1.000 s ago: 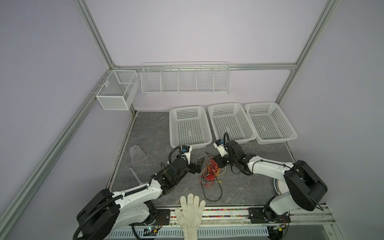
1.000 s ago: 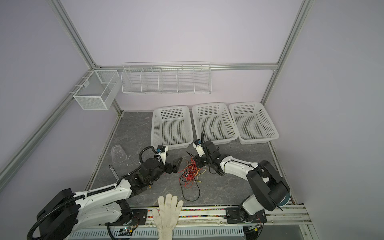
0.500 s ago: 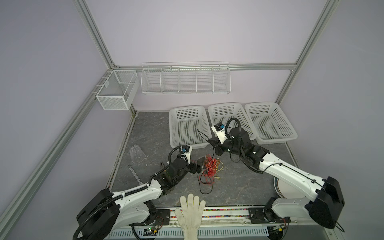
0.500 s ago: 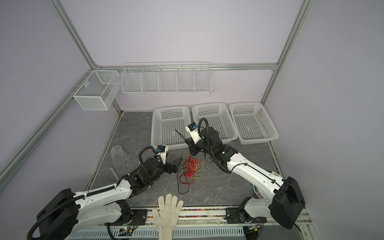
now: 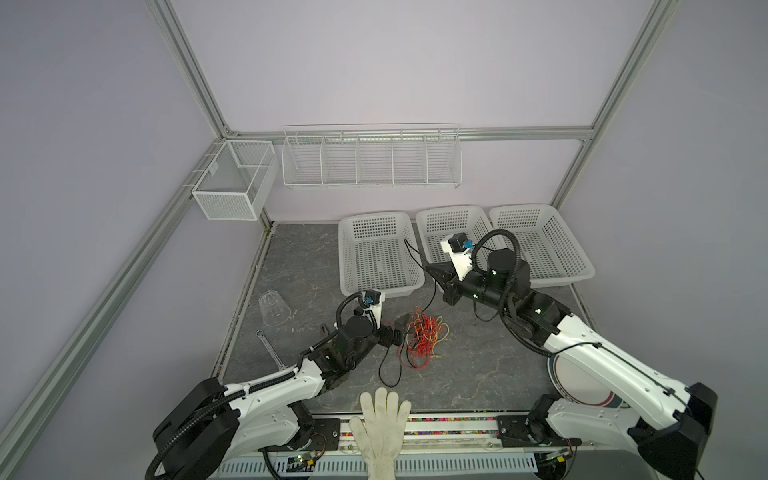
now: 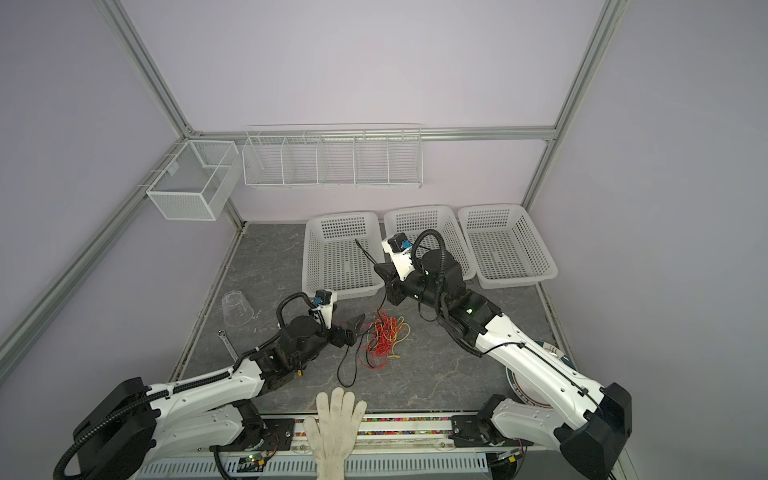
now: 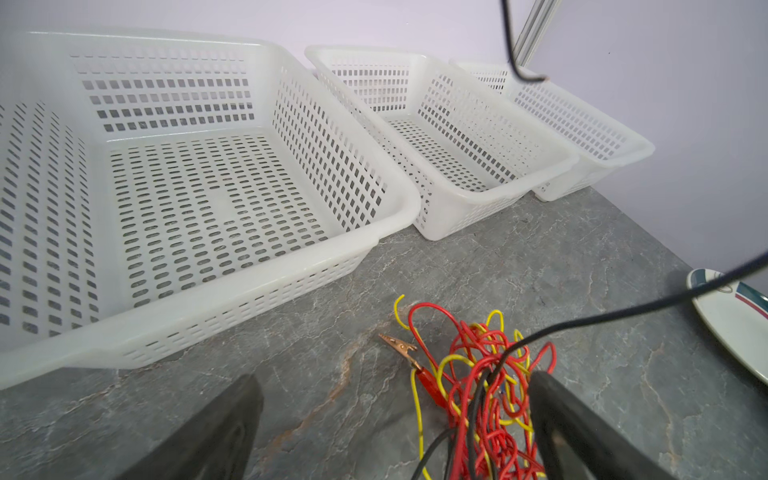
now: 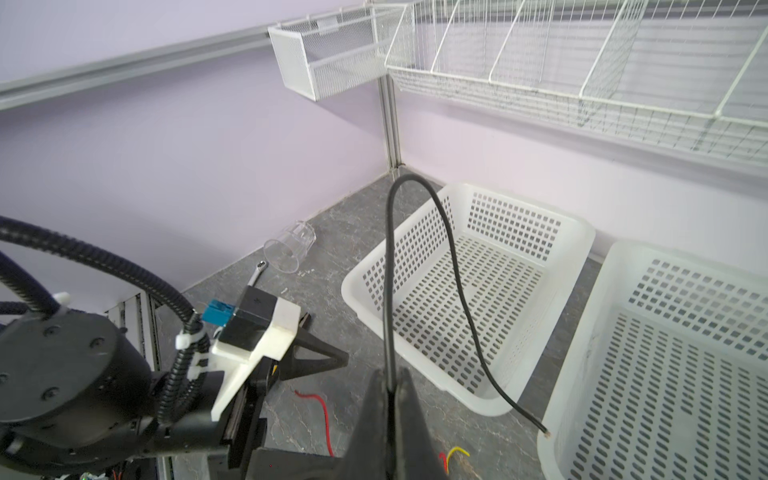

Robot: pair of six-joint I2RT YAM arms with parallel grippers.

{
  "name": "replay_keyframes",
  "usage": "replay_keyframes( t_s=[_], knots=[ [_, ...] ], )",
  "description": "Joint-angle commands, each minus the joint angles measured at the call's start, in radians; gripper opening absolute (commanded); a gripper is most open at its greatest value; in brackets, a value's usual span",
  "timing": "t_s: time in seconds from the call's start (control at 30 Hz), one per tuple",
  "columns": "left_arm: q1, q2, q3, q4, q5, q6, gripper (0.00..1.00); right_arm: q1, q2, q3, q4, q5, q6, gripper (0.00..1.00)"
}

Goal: Untangle the cables
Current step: 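Hold the tangle with the left gripper while the right gripper pulls the black wire up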

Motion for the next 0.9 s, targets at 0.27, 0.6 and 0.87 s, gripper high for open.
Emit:
replay_keyframes(
  t_s=[0.27, 0.6, 0.87],
  knots=[
    [-0.006, -0.001, 0.02, 0.032, -0.012, 0.015, 0.99, 0.006, 0.016, 0.137, 0.071, 0.031, -0.033, 0.06],
    [-0.006, 0.0, 0.014, 0.035, -0.027, 0.014, 0.99, -0.005, 0.023, 0.22, 0.104, 0.192, -0.075, 0.06],
    [-0.006, 0.019, 0.016, 0.039, -0.032, 0.02, 0.99, -0.043, 0.005, 0.25, 0.157, 0.25, -0.111, 0.06]
  ],
)
